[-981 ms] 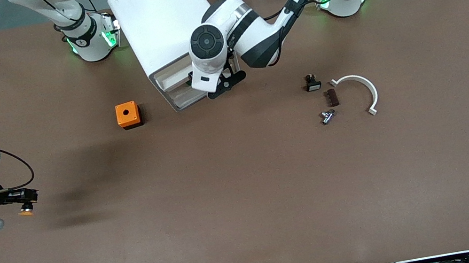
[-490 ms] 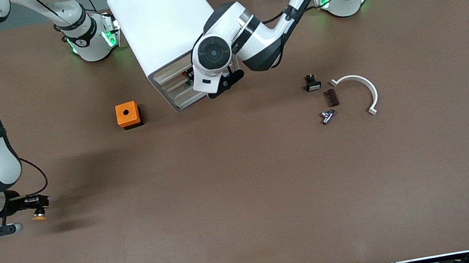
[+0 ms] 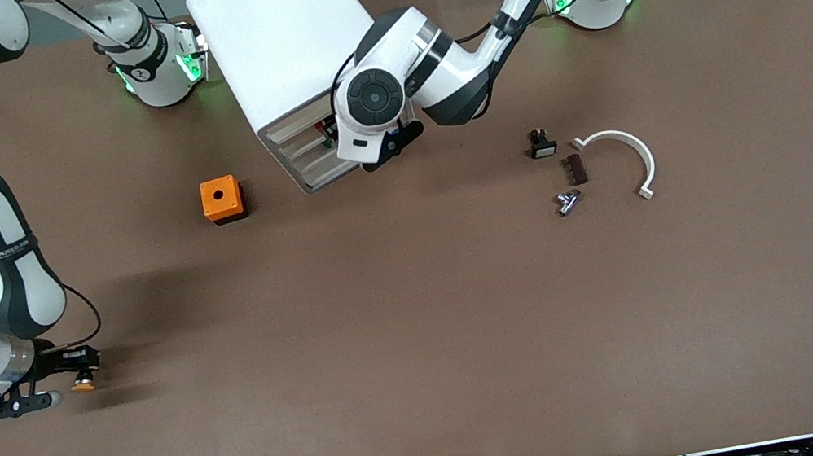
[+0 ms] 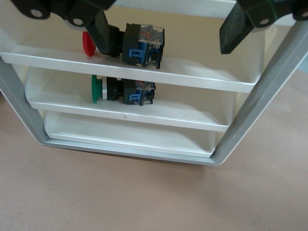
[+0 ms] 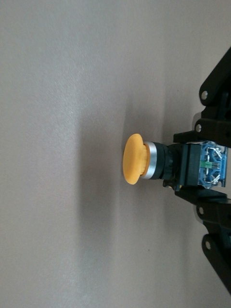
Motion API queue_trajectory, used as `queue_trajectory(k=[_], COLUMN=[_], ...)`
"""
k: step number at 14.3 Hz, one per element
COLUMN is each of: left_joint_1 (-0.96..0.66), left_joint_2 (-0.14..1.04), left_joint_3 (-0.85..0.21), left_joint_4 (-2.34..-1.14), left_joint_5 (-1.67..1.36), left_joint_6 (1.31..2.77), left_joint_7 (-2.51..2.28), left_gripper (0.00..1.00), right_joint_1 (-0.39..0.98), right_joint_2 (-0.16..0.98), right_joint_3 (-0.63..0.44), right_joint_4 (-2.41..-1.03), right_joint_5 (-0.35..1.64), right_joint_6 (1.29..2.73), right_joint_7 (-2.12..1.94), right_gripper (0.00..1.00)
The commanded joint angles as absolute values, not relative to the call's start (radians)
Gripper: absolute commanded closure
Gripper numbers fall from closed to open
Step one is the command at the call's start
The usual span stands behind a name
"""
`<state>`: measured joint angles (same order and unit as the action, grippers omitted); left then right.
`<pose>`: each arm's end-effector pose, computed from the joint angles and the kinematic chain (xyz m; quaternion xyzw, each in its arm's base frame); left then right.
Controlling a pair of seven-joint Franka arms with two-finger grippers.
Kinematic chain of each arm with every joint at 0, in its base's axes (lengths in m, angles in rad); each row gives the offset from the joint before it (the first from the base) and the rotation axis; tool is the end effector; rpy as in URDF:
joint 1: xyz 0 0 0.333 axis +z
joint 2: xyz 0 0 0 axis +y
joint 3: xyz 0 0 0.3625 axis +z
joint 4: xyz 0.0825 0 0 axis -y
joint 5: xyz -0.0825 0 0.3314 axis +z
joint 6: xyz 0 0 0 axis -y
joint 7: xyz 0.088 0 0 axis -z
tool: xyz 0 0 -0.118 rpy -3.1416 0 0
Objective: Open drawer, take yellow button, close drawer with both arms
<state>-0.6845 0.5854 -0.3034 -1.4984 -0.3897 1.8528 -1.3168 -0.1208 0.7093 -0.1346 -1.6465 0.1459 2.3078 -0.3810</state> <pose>0.3688 -0.5470 0.3885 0.9285 0.2426 -0.2809 0.0132 0.6570 -0.1515 0.2595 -0.9994 -0.0278 0.0159 0.0146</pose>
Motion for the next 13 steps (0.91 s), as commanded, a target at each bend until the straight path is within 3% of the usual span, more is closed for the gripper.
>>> queue_trajectory(k=[1,2,6,7,13], left_joint_1=[-0.686,-0.669,-0.58,-0.562,-0.379], left_joint_2=[0.574,0.568,0.552,0.545,0.47], left_joint_3=[-0.301,-0.296,-0.298,-0.296,-0.298], left_joint_4=[-1.497,-1.494,-1.457,-1.445,-1.359], left_joint_5=[-0.408,-0.407,-0.403,-0.402,-0.253], left_joint_6=[1.865,1.865,1.859,1.859,1.712], left_joint_7=[-1.33,-1.321,-1.322,-1.321,-1.205], left_gripper=[0.0,0.0,0.0,0.0,0.0], right_joint_1=[-0.14,-0.14,-0.13,-0.124,-0.091], right_joint_2=[0.719,0.719,0.712,0.709,0.565], right_joint_3=[-0.117,-0.117,-0.118,-0.118,-0.117], right_joint_4=[-1.632,-1.632,-1.628,-1.628,-1.631], right_joint_5=[0.176,0.176,0.176,0.176,0.175], right_joint_6=[2.307,2.307,2.296,2.29,2.129], right_joint_7=[-0.4,-0.399,-0.387,-0.387,-0.388], right_gripper=[0.87,0.76,0.04,0.0,0.0])
